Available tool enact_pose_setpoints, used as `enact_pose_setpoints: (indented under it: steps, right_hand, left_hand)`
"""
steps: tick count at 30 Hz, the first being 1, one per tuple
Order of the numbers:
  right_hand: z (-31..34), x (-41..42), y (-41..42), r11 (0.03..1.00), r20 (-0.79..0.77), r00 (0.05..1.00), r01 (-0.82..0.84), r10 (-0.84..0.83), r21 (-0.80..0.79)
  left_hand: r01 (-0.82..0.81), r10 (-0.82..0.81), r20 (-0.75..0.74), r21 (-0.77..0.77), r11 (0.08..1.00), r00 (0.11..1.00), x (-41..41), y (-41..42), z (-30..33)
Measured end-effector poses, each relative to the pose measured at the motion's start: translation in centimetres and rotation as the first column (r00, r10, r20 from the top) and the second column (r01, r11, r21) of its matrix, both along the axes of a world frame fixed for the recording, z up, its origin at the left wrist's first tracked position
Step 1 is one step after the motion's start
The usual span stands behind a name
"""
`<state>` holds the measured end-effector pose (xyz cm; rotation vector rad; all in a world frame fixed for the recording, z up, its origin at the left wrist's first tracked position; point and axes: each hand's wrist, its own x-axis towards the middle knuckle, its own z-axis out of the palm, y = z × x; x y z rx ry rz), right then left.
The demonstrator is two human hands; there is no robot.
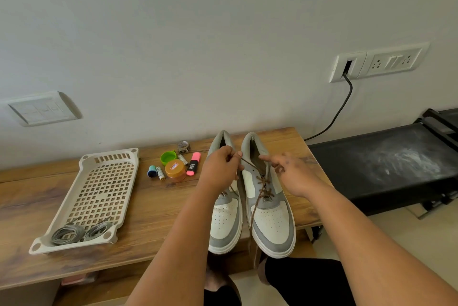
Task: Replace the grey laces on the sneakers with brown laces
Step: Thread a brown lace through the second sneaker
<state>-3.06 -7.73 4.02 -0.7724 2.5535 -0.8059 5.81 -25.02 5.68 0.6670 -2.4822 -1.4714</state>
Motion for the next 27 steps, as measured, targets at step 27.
enact_pose_setpoints:
  steps: [27]
  right_hand:
    - [3.4, 2.4, -1.8, 0.948, -0.231, 0.972, -0.108, 0.038, -0.300]
  left_hand:
    - [0.160, -0.139, -0.121, 0.180, 0.971, 0.983, 1.5, 0.8, 2.8]
